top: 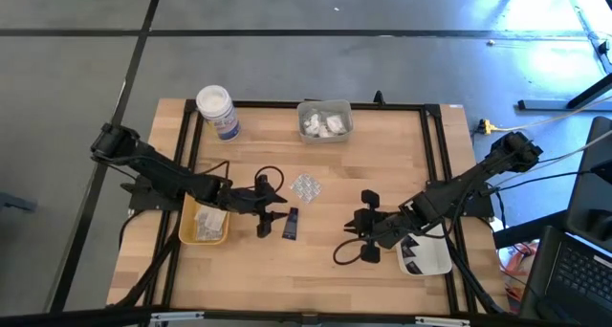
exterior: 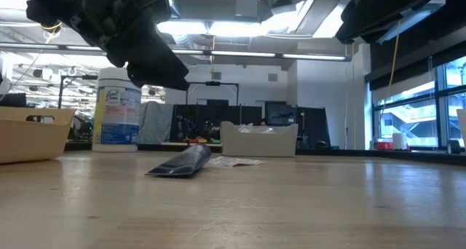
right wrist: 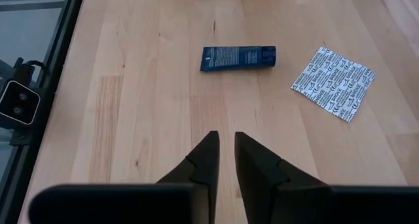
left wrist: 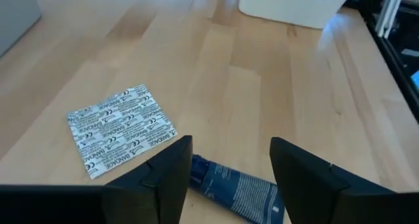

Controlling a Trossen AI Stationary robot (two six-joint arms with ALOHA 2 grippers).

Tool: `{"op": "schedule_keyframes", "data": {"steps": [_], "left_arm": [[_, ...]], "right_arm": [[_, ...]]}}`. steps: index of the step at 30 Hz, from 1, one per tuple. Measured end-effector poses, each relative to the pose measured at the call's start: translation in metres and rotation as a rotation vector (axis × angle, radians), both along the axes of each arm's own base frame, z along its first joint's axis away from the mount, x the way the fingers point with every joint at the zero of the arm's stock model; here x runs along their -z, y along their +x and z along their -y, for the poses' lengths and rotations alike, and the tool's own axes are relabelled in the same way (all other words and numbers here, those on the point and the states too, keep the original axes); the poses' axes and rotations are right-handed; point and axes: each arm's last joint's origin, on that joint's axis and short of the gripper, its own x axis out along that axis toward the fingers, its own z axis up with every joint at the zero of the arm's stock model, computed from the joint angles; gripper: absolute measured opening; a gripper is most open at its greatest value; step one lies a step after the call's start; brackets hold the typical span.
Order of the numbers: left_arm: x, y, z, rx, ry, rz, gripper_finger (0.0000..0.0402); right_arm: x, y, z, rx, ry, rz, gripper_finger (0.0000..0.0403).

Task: Pick & Place Travel size toiletries
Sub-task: Put the blue shaving cream into the white bin

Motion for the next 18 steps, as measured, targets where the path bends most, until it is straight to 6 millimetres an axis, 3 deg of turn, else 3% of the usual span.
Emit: {"op": "schedule_keyframes", "data": {"steps": [11,18], "left_arm": [[-0.009,0.005,0.001,-0.057,-0.075,0.111,0.0201],[-0.004,0.007,-0.003,-0.251,-0.149,0.140,0.0200]], "right_arm": [[0.000,0.000,0.000,0.000,0.000,0.000,0.0046],[0.000,0.000,0.000,-0.004,-0.006,0.001,0.0032]]}}
